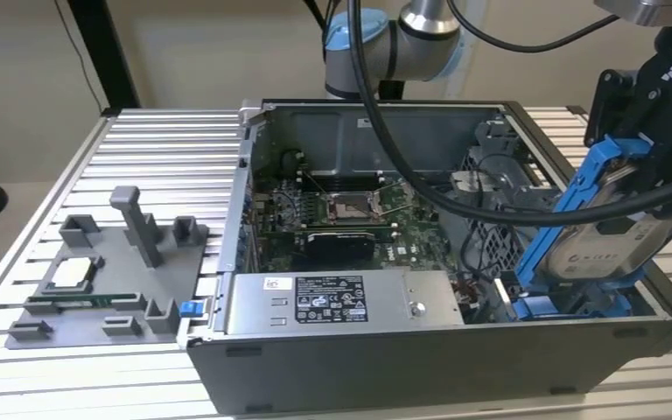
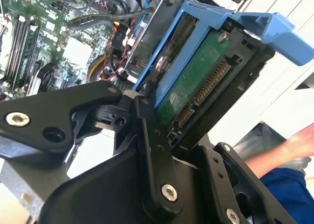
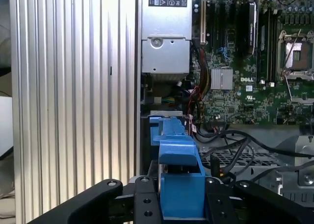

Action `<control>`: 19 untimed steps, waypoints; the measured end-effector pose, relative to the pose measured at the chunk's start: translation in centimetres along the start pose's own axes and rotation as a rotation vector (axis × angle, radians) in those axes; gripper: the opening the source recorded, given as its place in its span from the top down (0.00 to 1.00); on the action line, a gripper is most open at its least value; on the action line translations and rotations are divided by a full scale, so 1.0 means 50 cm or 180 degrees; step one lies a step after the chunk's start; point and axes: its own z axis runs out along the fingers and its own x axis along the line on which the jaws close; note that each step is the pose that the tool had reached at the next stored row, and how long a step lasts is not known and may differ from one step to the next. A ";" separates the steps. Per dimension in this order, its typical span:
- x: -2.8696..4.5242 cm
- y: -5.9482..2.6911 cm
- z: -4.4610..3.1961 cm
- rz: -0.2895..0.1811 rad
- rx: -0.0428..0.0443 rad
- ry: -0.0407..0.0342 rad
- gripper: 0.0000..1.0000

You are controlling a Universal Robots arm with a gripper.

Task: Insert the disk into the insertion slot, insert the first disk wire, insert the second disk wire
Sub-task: 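Insert the disk into the insertion slot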

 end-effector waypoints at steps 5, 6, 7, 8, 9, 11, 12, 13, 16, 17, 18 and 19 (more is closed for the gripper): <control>-0.003 0.000 0.001 0.0000 0.0000 0.0001 1.00; -0.004 0.000 0.001 0.0000 0.0000 0.0001 1.00; -0.004 0.000 0.002 0.0000 0.0000 0.0001 1.00; -0.005 0.000 0.002 0.0000 0.0000 0.0001 1.00; -0.005 0.000 0.003 0.0000 0.0000 0.0000 1.00; -0.006 0.000 0.004 0.0000 0.0000 0.0001 1.00; -0.006 0.000 0.004 0.0000 0.0000 0.0001 1.00; -0.006 0.000 0.004 0.0000 0.0000 0.0001 1.00; -0.007 0.000 0.005 0.0000 0.0000 0.0000 1.00; -0.007 0.000 0.005 0.0000 0.0000 0.0001 1.00; -0.007 0.000 0.006 0.0000 0.0000 0.0001 1.00; -0.007 0.000 0.007 0.0000 0.0000 0.0001 1.00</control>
